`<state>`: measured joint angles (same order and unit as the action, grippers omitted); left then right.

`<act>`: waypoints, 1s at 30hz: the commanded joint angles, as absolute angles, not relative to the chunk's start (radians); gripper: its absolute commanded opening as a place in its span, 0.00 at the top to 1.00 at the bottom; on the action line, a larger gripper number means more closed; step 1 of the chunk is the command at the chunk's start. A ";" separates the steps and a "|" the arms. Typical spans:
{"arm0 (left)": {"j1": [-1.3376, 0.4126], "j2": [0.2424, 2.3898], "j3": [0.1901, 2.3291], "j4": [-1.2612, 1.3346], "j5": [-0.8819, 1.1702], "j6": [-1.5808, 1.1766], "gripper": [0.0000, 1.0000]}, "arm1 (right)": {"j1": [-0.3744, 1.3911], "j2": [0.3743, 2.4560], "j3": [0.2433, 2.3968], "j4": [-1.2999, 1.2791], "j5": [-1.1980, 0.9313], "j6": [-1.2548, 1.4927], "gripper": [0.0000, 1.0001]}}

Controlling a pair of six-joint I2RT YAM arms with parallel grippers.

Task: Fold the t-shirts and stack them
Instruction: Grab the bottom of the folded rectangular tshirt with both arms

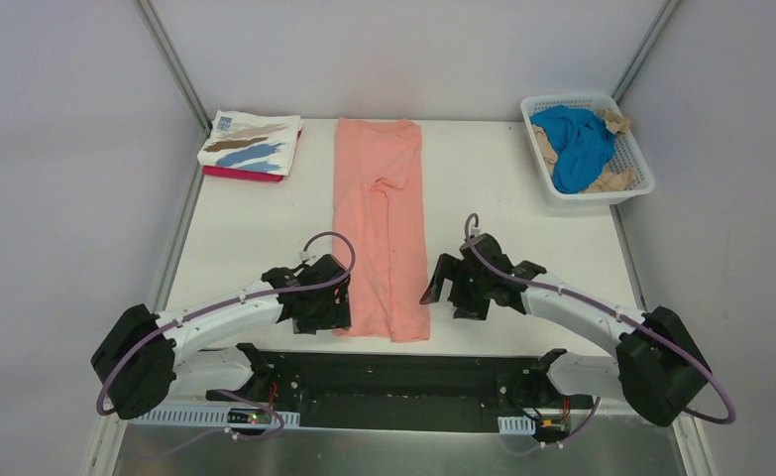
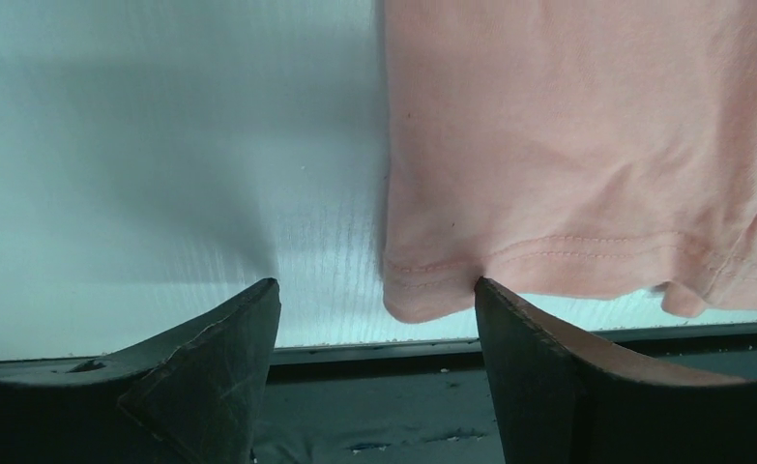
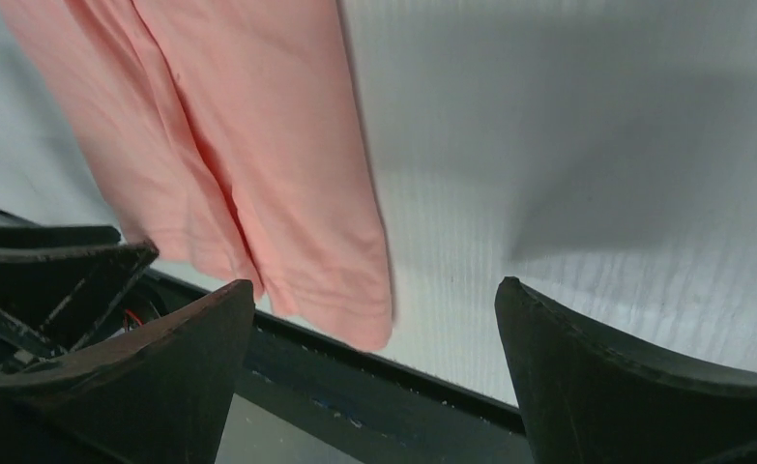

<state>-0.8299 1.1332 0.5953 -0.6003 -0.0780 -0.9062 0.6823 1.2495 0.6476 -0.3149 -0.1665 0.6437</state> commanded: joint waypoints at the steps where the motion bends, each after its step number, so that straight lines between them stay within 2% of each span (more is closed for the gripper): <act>1: -0.827 1.172 0.582 -0.546 -0.074 -0.934 0.30 | 0.731 1.155 0.555 -0.229 -0.240 0.738 0.01; 4: -0.825 1.211 0.581 -0.523 -0.067 -0.944 0.42 | 0.765 1.123 0.520 -0.233 -0.251 0.747 0.08; 10: -0.826 1.224 0.577 -0.522 -0.048 -0.956 0.79 | 0.811 1.154 0.467 -0.168 -0.318 0.791 0.24; 13: -0.826 1.204 0.563 -0.522 -0.042 -0.967 0.92 | 0.827 1.193 0.430 -0.088 -0.327 0.824 0.30; 16: -0.827 1.189 0.546 -0.522 -0.041 -0.980 0.99 | 0.839 1.220 0.413 -0.042 -0.299 0.848 0.38; 20: -0.827 1.171 0.531 -0.522 -0.039 -0.989 1.00 | 0.848 1.251 0.414 -0.024 -0.247 0.858 0.52; 22: -0.827 1.169 0.526 -0.522 -0.034 -0.993 1.00 | 0.850 1.261 0.412 -0.024 -0.239 0.865 0.68; 25: -0.827 1.147 0.508 -0.522 -0.005 -0.998 1.00 | 0.859 1.233 0.383 -0.031 -0.252 0.877 0.97; 26: -0.829 1.128 0.496 -0.522 0.013 -1.000 1.00 | 0.862 1.214 0.370 -0.034 -0.265 0.879 1.00; 30: -0.868 1.001 0.441 -0.520 0.096 -1.015 1.00 | 0.899 1.086 0.319 -0.045 -0.311 0.904 1.00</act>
